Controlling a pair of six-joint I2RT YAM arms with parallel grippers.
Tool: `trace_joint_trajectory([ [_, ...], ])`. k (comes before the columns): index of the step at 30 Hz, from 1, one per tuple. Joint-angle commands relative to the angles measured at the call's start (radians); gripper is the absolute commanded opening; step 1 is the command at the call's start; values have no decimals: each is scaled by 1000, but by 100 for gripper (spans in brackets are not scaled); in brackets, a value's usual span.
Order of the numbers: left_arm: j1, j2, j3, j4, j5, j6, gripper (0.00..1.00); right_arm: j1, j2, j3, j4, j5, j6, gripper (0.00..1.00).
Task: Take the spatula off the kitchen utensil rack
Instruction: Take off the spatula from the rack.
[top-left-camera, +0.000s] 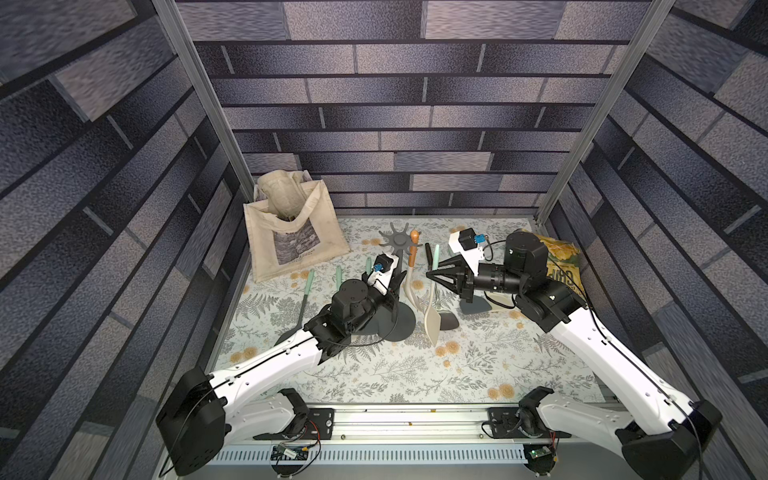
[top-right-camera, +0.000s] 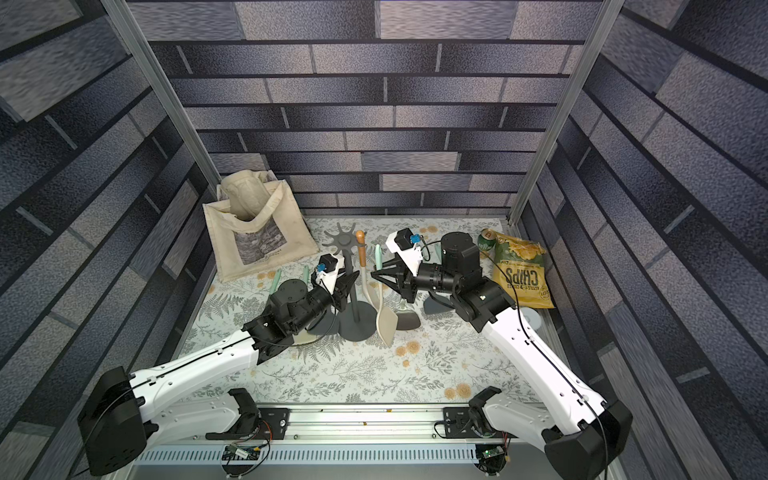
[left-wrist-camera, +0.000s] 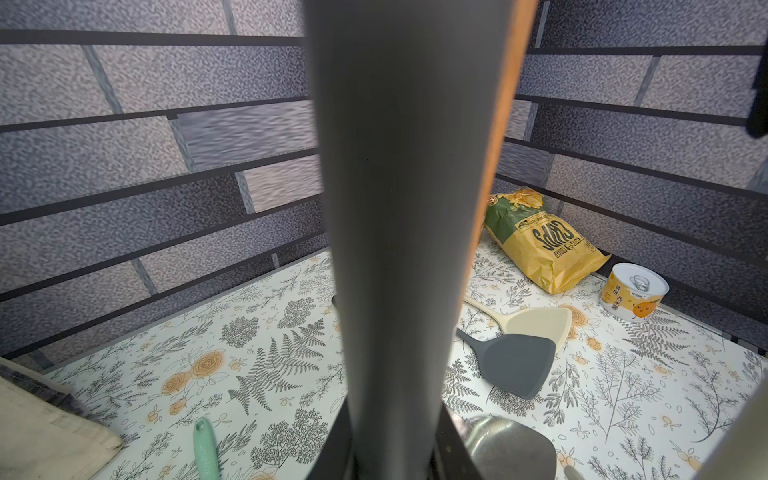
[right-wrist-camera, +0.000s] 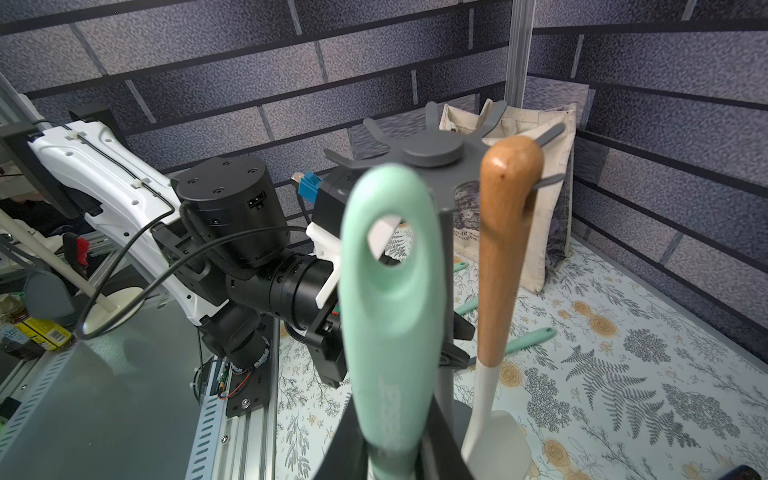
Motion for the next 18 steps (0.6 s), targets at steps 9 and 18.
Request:
trace_joint_trajectory([
  [9, 17, 2, -25, -113, -26, 40, 14, 7, -99, 4, -154, 155, -70, 0],
  [18, 17, 0, -28, -114, -24, 39, 15, -8, -126, 9, -198, 322, -91, 0],
])
